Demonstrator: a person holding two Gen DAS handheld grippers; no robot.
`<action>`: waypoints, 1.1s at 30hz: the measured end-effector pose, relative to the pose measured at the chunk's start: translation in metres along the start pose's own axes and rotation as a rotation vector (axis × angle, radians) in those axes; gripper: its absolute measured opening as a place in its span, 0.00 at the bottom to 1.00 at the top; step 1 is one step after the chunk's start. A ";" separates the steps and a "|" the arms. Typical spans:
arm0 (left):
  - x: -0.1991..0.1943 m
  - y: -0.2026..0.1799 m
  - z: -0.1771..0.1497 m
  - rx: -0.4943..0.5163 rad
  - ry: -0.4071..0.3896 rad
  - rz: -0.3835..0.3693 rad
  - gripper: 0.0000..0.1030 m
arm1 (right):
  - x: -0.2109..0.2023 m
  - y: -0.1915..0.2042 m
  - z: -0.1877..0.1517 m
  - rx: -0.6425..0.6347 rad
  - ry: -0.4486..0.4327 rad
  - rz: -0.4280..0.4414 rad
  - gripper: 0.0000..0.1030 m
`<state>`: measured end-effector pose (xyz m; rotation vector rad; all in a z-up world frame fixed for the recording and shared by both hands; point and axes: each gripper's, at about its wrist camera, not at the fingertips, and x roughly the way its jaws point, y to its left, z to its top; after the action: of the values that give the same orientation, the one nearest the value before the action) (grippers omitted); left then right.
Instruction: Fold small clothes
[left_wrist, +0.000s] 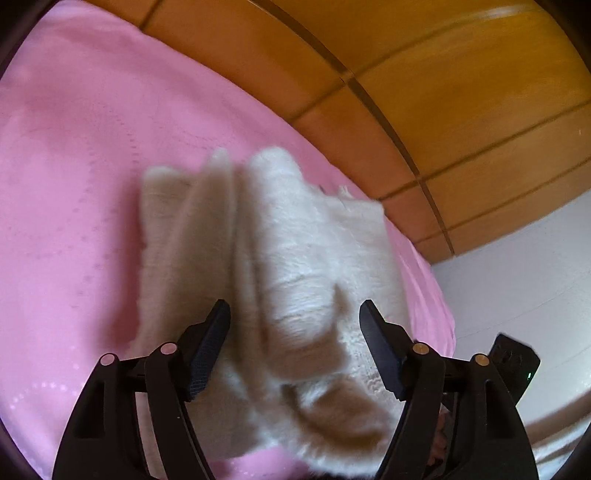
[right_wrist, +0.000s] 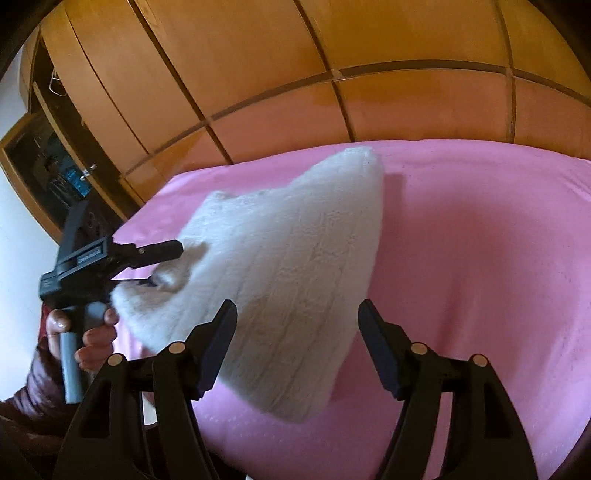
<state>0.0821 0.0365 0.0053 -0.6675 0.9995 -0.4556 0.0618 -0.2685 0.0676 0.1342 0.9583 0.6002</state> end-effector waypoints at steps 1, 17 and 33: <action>0.003 -0.003 -0.001 0.019 0.002 0.029 0.32 | 0.005 0.005 0.000 -0.023 0.007 -0.006 0.67; -0.031 0.011 -0.034 0.180 -0.157 0.408 0.17 | 0.041 0.080 -0.025 -0.292 0.036 -0.087 0.78; -0.042 0.006 -0.042 0.211 -0.241 0.558 0.49 | 0.059 0.043 0.087 -0.092 0.009 0.012 0.73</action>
<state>0.0256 0.0546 0.0113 -0.2262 0.8484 0.0133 0.1387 -0.1884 0.0905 0.0547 0.9375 0.6553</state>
